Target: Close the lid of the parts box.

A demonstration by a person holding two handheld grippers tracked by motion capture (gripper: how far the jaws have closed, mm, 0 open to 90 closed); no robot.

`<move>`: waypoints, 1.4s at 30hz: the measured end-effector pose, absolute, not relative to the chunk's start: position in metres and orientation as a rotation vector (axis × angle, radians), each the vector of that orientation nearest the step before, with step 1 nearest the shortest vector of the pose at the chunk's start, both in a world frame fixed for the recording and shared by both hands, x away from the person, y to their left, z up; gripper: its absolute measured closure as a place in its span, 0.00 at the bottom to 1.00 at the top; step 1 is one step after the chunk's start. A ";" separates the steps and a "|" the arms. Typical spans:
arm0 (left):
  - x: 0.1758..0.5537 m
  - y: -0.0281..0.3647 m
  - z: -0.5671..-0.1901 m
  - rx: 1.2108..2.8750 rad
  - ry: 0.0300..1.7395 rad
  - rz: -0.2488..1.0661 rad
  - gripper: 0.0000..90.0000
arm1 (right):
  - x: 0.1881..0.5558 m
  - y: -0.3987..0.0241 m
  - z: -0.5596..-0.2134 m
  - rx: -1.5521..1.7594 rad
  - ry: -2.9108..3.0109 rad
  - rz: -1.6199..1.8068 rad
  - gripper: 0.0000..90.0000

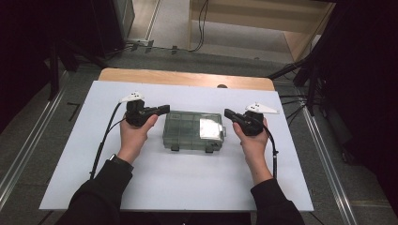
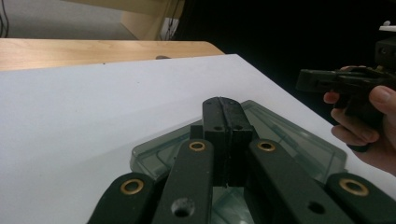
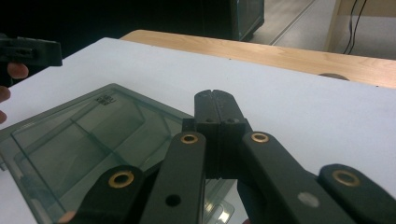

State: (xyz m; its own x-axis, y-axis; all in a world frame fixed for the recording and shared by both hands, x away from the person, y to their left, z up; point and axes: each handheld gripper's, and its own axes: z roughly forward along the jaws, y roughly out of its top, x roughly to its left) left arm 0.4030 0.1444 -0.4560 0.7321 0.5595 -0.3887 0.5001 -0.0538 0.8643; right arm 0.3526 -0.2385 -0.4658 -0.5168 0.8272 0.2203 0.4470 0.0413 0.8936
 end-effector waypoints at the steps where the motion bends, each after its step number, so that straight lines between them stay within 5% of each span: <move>1: 0.401 0.144 -0.455 1.692 0.847 0.058 0.99 | 0.351 -0.238 -0.466 1.283 1.967 1.476 0.97; 42: 0.325 0.154 -0.485 1.747 0.835 0.181 0.99 | 0.288 -0.228 -0.484 1.253 1.984 1.456 0.98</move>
State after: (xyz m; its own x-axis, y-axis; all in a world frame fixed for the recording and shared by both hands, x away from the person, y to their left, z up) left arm 0.3254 0.1535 -0.4850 0.7367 0.6132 -0.2852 0.4398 -0.1140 0.8908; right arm 0.2878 -0.2281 -0.4837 -0.5317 0.8242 0.1948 0.4327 0.0666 0.8991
